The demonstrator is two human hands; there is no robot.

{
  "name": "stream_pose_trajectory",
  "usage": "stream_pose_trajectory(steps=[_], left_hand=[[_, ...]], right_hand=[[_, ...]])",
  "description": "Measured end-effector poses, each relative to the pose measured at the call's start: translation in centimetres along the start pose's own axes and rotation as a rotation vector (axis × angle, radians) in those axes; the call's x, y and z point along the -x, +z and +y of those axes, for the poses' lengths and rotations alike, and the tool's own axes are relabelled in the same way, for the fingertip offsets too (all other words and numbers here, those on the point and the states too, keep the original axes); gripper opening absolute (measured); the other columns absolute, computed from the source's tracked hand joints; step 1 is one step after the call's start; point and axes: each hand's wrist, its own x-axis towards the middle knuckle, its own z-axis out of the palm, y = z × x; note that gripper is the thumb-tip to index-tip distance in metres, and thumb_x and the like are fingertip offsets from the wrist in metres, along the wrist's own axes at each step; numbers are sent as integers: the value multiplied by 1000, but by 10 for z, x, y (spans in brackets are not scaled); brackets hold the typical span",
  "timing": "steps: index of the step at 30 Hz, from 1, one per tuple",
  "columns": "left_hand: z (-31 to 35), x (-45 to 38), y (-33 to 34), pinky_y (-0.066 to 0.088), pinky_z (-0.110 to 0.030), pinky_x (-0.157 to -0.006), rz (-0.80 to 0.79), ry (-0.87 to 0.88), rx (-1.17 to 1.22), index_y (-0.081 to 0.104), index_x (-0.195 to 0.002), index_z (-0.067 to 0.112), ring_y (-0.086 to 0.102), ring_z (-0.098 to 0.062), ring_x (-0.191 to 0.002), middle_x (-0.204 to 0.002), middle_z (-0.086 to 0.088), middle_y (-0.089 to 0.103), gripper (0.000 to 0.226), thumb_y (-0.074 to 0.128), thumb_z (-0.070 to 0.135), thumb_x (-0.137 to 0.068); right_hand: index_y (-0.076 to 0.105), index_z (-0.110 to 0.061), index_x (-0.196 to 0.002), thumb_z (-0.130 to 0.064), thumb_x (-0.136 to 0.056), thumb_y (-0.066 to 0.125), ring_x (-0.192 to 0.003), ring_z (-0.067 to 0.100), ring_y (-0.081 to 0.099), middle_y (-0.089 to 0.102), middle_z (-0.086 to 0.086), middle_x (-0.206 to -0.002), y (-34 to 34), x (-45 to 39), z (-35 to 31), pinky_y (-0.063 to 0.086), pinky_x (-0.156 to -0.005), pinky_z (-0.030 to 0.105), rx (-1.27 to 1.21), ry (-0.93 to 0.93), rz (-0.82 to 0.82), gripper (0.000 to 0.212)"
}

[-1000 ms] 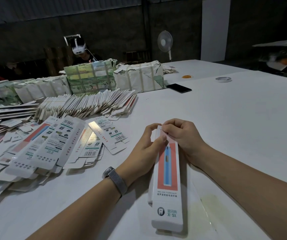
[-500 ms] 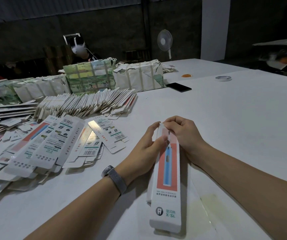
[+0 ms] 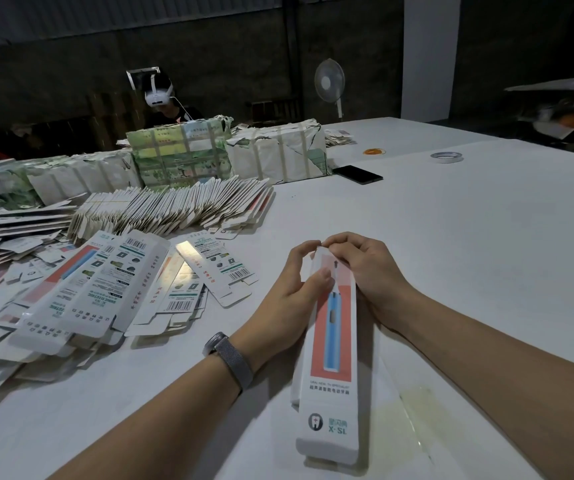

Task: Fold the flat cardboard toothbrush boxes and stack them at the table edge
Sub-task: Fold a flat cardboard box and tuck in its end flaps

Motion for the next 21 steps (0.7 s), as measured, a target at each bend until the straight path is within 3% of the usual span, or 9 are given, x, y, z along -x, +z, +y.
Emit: stream_pose_trajectory(steps=[5,11,13,17,21], left_hand=[[-1,-2,-2,56,-18,-61,34,12,3,35,-127,44,75,-12,-69,-79,11,76,23,42,36,-107],[-7,-5,-4,57,-22,-62,90,31,91,38,-120,45,74,-15,-68,-80,2,76,17,43,36,-107],[-9,-6,-4,58,-25,-63,116,35,116,39,-119,45,75,-18,-69,-83,0,77,16,44,35,-107],[-10,-7,-6,59,-28,-64,159,59,135,39,-118,47,75,-20,-71,-85,-1,77,17,44,33,-108],[-10,-6,-7,59,-28,-64,152,69,136,39,-118,45,74,-20,-70,-83,-1,77,17,44,31,-108]], right_hand=[[69,-25,-92,-25,-105,45,-68,12,69,71,0,-84,1,1,3,58,-61,23,-23,-33,-21,27],[57,-25,-100,-19,-101,47,-75,23,67,67,6,-85,2,0,4,60,-67,34,-69,0,-42,12],[54,-26,-104,-25,-96,53,-76,24,68,67,10,-91,3,0,3,61,-71,37,-59,-2,-69,8],[49,-28,-105,-30,-101,55,-68,14,69,67,8,-91,4,1,2,56,-64,25,-25,-13,-99,7],[49,-25,-101,-23,-102,52,-65,15,64,68,8,-85,2,0,2,53,-64,31,-33,-18,-115,4]])
